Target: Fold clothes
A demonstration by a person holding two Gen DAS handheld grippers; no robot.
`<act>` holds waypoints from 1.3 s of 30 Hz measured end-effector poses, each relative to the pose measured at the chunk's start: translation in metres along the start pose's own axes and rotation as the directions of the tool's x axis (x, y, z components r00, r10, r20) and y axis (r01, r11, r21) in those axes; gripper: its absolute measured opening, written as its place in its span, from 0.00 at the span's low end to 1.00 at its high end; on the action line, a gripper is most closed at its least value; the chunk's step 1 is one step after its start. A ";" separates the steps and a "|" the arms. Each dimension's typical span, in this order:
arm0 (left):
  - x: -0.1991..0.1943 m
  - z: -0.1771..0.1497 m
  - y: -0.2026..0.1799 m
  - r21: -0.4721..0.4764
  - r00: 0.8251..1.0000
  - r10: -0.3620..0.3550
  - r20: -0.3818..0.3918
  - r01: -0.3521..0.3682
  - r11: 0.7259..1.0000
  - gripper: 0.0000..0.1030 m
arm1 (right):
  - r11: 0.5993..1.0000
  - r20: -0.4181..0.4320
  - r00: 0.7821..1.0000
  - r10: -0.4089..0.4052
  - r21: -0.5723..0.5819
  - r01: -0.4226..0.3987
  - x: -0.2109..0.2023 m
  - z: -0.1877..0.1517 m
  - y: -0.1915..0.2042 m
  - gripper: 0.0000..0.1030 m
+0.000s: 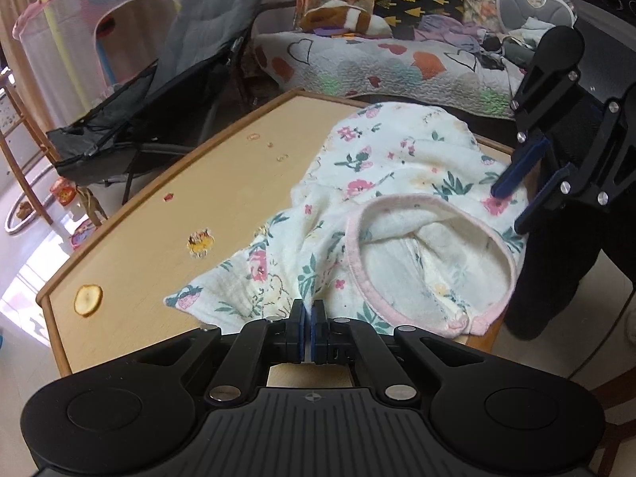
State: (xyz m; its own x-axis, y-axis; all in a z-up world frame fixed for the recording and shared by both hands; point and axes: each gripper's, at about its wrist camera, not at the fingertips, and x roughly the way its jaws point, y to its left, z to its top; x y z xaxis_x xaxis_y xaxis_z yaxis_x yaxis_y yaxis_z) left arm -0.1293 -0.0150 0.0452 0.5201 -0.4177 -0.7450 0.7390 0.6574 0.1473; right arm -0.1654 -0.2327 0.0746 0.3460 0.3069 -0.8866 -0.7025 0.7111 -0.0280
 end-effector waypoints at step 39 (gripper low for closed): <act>-0.051 0.013 0.008 -0.048 0.996 0.037 0.077 -0.033 0.998 0.02 | 0.999 0.108 0.994 -0.029 -0.042 0.034 -0.043 0.017 -0.036 0.01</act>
State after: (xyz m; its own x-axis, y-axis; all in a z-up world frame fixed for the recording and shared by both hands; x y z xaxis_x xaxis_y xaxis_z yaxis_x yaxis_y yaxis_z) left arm -0.1442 0.0035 0.0930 0.5786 -0.4405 -0.6864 0.6998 0.7005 0.1403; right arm -0.1449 -0.2607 0.1218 0.4310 0.3525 -0.8307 -0.7158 0.6940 -0.0770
